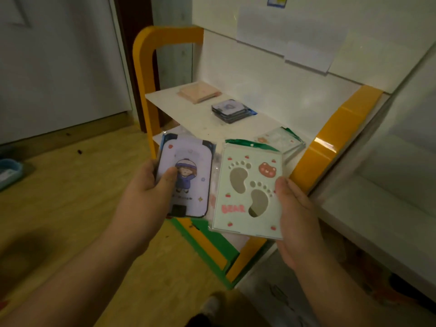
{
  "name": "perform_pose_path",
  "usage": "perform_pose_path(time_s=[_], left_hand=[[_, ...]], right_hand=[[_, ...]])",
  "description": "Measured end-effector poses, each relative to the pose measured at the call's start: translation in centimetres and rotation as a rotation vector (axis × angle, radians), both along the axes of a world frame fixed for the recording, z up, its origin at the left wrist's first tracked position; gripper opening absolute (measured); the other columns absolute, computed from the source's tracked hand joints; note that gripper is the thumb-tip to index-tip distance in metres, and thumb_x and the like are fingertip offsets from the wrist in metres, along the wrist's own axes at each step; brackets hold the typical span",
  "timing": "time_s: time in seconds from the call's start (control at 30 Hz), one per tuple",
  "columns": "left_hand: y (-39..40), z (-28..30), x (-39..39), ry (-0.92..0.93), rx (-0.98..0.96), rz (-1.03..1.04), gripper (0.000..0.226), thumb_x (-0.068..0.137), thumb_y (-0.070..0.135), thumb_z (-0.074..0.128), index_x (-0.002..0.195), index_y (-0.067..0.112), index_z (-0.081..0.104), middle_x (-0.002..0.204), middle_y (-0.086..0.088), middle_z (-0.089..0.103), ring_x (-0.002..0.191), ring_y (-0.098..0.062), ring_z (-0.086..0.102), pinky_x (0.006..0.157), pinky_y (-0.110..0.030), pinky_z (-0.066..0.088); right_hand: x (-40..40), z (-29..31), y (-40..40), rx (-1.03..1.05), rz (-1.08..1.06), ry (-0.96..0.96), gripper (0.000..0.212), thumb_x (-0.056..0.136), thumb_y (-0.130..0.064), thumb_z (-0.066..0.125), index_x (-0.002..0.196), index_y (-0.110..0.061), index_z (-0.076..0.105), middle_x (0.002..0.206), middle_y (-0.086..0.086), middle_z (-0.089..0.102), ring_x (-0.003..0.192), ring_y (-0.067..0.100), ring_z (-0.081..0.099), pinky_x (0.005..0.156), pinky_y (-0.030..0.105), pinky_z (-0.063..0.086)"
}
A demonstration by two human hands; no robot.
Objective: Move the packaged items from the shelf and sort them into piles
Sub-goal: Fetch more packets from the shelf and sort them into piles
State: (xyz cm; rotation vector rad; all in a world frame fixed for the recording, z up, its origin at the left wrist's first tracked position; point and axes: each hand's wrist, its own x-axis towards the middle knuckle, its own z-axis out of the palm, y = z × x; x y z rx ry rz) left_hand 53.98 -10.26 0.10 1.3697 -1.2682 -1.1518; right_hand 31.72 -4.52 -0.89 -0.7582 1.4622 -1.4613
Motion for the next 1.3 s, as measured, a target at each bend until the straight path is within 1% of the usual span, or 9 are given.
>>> perform_pose_path(time_s=[0.17,0.3,0.5,0.63,0.77,0.93,1.03,1.17,1.3], left_hand=[[-4.6,-0.2,0.5,-0.025,0.011,0.042,0.020,0.099,0.040,0.048,0.116,0.034,0.057,0.098,0.008,0.071,0.082,-0.017,0.069,0.054,-0.035,0.053],[-9.4,0.5,0.1,-0.049,-0.003,0.076,0.010,0.099,0.042,0.048,0.102,0.037,0.057,0.094,0.005,0.070,0.083,-0.021,0.068,0.063,-0.046,0.058],[-16.2,0.8,-1.1,-0.044,-0.026,0.093,0.017,0.099,0.044,0.048,0.109,0.037,0.060,0.092,0.012,0.074,0.082,-0.016,0.072,0.068,-0.051,0.060],[-20.1,1.0,-2.0,-0.035,-0.051,0.076,0.017,0.098,0.043,0.050,0.109,0.037,0.061,0.095,0.015,0.074,0.086,-0.009,0.071,0.075,-0.045,0.060],[-23.0,0.9,-3.0,-0.023,-0.051,0.022,0.022,0.098,0.042,0.051,0.116,0.034,0.061,0.098,0.014,0.074,0.089,-0.008,0.071,0.073,-0.038,0.057],[-27.1,-0.4,-4.4,-0.015,-0.037,-0.066,0.020,0.097,0.041,0.052,0.112,0.031,0.060,0.097,0.010,0.074,0.087,-0.010,0.072,0.068,-0.034,0.058],[-29.9,-1.0,-5.5,-0.049,-0.036,-0.147,0.020,0.097,0.041,0.052,0.109,0.027,0.060,0.096,0.006,0.074,0.086,-0.014,0.072,0.071,-0.039,0.060],[-33.8,-1.3,-6.7,-0.082,-0.042,-0.281,0.018,0.096,0.044,0.052,0.104,0.030,0.060,0.094,0.004,0.073,0.084,-0.016,0.071,0.071,-0.043,0.060],[-37.8,-1.6,-7.7,-0.099,-0.049,-0.392,0.009,0.096,0.042,0.053,0.097,0.035,0.057,0.089,0.009,0.073,0.078,-0.007,0.072,0.061,-0.025,0.057]], right_hand=[[0.7,-0.2,-5.9,-0.009,0.054,-0.048,0.019,0.101,-0.040,0.048,0.109,-0.036,0.065,0.095,-0.008,0.077,0.085,0.013,0.075,0.071,0.035,0.059],[0.6,0.1,-11.1,-0.012,0.085,-0.081,0.019,0.102,-0.038,0.048,0.097,-0.036,0.066,0.089,-0.012,0.077,0.079,0.009,0.075,0.062,0.029,0.059],[-0.3,0.7,-17.7,-0.057,0.108,-0.103,0.040,0.102,-0.037,0.047,0.073,-0.050,0.071,0.081,-0.015,0.076,0.073,0.006,0.074,0.060,0.027,0.058],[-0.4,1.1,-20.6,-0.093,0.061,-0.075,0.028,0.102,-0.037,0.046,0.085,-0.039,0.068,0.083,-0.017,0.076,0.076,0.005,0.073,0.059,0.023,0.058],[-0.8,1.1,-22.1,-0.068,-0.009,-0.062,0.036,0.101,-0.041,0.045,0.076,-0.053,0.069,0.085,-0.020,0.075,0.080,0.004,0.073,0.069,0.032,0.060],[-1.4,0.2,-23.5,-0.012,-0.119,-0.105,0.033,0.099,-0.045,0.045,0.077,-0.054,0.068,0.078,-0.022,0.073,0.073,0.000,0.072,0.057,0.024,0.055],[-1.3,-0.2,-24.7,0.030,-0.190,-0.121,0.024,0.099,-0.046,0.045,0.089,-0.038,0.065,0.075,-0.021,0.074,0.068,0.001,0.072,0.053,0.022,0.054],[-1.1,-0.4,-26.1,0.039,-0.341,-0.103,0.025,0.099,-0.047,0.045,0.101,-0.032,0.063,0.082,-0.016,0.075,0.074,0.006,0.073,0.057,0.025,0.057],[-0.6,-0.3,-27.4,0.004,-0.529,-0.081,0.026,0.102,-0.039,0.044,0.112,-0.027,0.065,0.099,0.000,0.077,0.087,0.021,0.075,0.071,0.043,0.062]])
